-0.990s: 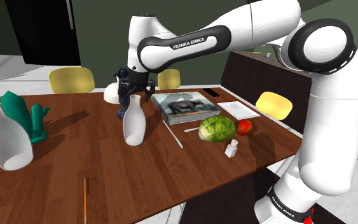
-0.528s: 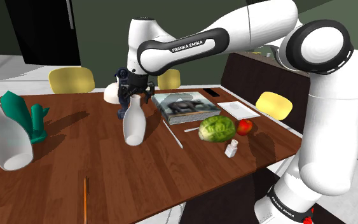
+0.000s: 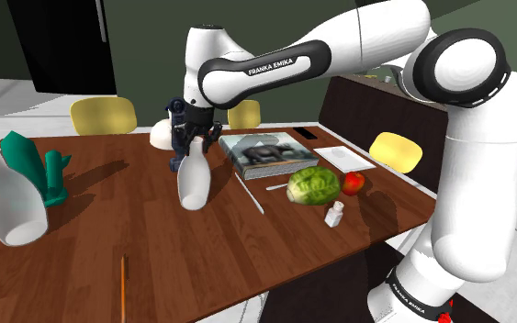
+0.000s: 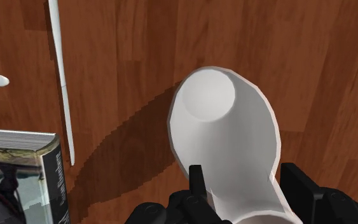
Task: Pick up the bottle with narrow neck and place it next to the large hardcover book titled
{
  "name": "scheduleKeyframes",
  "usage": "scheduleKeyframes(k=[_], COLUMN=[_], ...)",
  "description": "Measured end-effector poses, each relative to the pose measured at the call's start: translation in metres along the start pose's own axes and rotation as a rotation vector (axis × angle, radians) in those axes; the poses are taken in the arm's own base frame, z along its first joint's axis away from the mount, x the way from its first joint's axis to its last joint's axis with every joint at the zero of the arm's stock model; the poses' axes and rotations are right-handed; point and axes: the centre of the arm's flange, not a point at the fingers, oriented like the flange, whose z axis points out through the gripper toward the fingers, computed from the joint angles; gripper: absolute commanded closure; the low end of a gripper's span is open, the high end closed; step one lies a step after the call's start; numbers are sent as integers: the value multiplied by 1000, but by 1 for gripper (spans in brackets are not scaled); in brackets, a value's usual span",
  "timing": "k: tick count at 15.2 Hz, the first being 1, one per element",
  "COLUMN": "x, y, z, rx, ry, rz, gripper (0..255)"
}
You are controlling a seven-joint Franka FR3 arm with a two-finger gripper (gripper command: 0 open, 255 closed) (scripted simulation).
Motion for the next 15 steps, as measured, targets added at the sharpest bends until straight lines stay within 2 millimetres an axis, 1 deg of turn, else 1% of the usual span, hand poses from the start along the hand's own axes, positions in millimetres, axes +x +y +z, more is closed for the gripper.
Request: scheduleKeyframes(k=[4, 6, 15], x=[0, 2, 9], y=[0, 2, 1], z=[-2, -10, -56], rx=[0, 0, 0], ry=[0, -1, 0], rz=[0, 0, 0], gripper=[255, 255, 255])
